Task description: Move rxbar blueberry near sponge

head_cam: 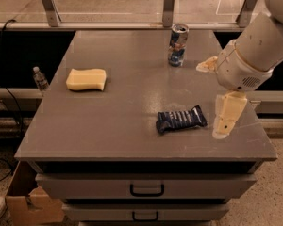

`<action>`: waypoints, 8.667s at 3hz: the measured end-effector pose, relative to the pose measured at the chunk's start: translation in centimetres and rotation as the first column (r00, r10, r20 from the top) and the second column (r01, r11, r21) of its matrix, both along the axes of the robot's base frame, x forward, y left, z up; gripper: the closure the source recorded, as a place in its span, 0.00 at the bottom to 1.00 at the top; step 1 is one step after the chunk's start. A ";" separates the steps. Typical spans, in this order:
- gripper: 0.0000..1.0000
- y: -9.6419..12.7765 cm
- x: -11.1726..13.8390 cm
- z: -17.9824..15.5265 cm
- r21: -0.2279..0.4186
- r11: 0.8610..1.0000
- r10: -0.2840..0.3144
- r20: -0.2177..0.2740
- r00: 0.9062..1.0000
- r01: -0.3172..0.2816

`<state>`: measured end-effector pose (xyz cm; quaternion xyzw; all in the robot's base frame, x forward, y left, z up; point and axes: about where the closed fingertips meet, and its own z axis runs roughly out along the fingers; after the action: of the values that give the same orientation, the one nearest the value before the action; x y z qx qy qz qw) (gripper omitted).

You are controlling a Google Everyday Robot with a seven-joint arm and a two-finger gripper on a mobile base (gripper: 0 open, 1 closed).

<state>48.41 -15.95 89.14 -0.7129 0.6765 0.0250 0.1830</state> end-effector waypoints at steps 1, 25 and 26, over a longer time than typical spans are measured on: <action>0.00 0.9 0.1 -1.3 -0.006 1.000 0.024 -0.007 1.000 -0.024; 0.00 22.7 12.8 0.0 0.342 0.713 0.588 0.183 0.788 -0.612; 0.00 22.7 12.8 0.0 0.342 0.713 0.588 0.183 0.788 -0.612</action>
Offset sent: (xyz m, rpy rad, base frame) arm 0.0029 0.0269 -0.0391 0.0010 0.0471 0.0831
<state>61.19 6.73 89.15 -0.8439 0.3840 0.1930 0.3211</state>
